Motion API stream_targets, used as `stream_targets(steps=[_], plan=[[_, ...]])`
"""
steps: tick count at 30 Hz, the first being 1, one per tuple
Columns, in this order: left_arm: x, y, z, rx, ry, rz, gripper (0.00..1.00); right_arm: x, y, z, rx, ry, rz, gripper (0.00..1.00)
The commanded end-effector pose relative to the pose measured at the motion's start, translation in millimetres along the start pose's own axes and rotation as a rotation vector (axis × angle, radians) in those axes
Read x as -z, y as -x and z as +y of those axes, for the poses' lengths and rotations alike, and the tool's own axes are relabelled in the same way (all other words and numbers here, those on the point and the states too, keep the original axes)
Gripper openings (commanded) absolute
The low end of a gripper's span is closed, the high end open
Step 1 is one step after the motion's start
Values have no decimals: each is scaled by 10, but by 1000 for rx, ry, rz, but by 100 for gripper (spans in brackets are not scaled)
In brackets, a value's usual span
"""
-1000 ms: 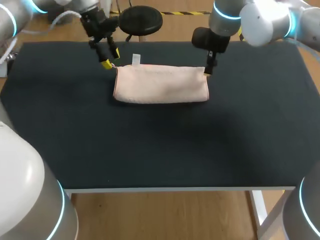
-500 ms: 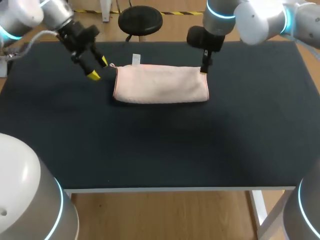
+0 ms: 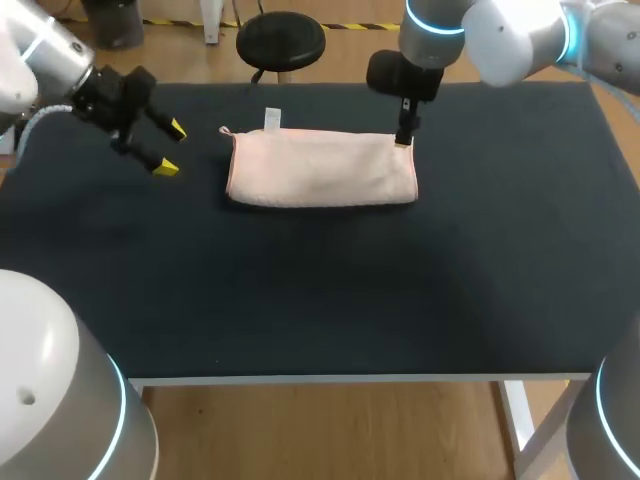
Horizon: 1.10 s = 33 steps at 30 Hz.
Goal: Fold the towel
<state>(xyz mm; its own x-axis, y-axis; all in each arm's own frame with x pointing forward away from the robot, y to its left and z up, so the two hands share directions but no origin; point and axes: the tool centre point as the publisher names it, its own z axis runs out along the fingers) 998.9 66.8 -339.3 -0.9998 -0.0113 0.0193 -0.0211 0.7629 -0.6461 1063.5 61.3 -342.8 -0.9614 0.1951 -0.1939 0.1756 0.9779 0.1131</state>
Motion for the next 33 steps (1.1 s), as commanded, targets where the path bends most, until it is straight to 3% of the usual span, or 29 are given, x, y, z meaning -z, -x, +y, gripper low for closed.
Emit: stream_targets(steps=[1, 6, 8, 33], plan=[[34, -75, -75, -15, 18, -449, 100, -26, 2, -17, 0, 4, 5, 100], [39, -39, -116, -20, 22, -441, 100, -30, -9, -41, -1, 8, 10, 100], [27, -13, -131, -7, 93, -407, 100, -29, -20, -37, 18, -16, 19, 100], [27, -13, -131, -7, 93, -407, 100, -29, -20, -37, 18, -16, 19, 100]])
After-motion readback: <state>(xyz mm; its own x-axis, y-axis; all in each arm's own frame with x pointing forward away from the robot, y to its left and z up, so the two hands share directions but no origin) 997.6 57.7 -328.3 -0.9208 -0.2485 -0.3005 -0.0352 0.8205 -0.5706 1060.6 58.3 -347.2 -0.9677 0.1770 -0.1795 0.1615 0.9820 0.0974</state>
